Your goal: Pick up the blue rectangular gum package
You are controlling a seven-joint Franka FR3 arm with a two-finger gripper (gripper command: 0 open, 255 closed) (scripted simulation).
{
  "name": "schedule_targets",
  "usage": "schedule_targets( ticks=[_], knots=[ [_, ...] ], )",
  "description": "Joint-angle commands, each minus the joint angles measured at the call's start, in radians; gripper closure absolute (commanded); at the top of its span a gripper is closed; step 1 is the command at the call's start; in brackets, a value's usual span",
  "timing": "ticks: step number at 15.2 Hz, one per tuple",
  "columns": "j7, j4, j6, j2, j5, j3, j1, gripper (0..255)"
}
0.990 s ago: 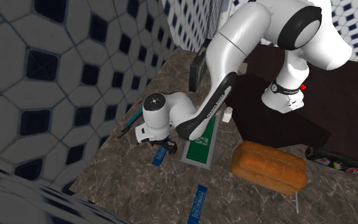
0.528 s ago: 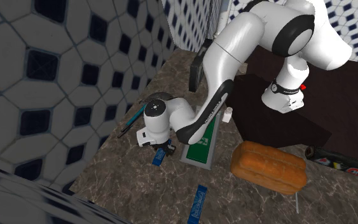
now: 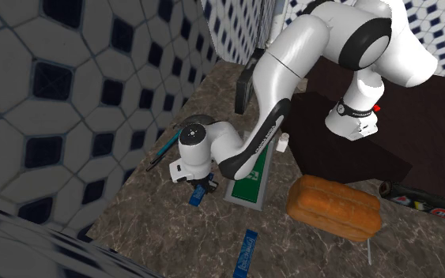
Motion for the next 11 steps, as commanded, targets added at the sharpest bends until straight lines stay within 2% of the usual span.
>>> schedule_targets(
  ticks=[1, 11],
  knots=[
    [0.003, -0.005, 0.009, 0.003, -0.001, -0.004, 0.0, 255],
    [0.001, -0.05, -0.057, -0.107, 0.0, -0.002, -0.002, 255]
  ],
)
